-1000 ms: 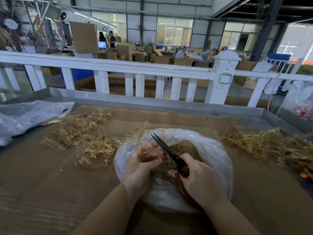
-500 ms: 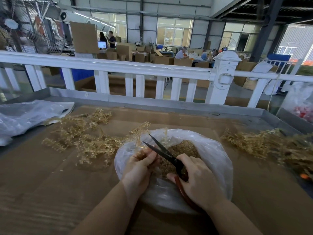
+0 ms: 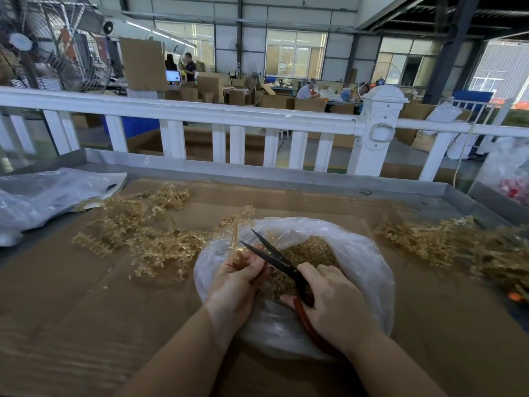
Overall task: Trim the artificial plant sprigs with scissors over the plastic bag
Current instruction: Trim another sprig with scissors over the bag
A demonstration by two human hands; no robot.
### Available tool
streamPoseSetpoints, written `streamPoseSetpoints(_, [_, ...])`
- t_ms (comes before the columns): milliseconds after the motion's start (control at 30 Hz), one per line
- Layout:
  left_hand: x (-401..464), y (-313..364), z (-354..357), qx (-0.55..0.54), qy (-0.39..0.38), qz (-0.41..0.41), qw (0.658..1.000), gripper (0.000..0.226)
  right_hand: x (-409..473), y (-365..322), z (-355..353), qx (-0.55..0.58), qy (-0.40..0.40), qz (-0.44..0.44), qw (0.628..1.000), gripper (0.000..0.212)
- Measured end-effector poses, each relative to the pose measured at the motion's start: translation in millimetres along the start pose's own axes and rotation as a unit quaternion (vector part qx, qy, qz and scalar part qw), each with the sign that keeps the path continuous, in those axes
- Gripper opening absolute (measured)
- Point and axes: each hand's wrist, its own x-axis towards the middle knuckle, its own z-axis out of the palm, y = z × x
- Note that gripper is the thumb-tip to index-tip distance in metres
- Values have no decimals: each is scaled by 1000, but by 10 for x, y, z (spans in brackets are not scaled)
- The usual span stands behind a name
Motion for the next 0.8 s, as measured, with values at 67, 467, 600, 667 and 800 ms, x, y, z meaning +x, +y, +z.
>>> streamPoseSetpoints(67, [1,0,3,5,3,-2,1000,22,8,-12,-8,-3,-11,-1,1000,46])
streamPoseSetpoints(467, [32,-12,-7,-12,-1,-14,1000,14,8,-50,-49,27,1,-6,1000,37])
streamPoseSetpoints(600, [14,-9,7,-4,-3,-10,1000,13,-19,-68,-66,49,28,10,998,32])
streamPoseSetpoints(667, [8,-19,9,8,-1,4,1000,9,-28,-69,-65,60,42,15,997,31])
streamPoseSetpoints(800, [2,-38,5,16,0,20,1000,9,-34,-48,-41,61,45,23,997,33])
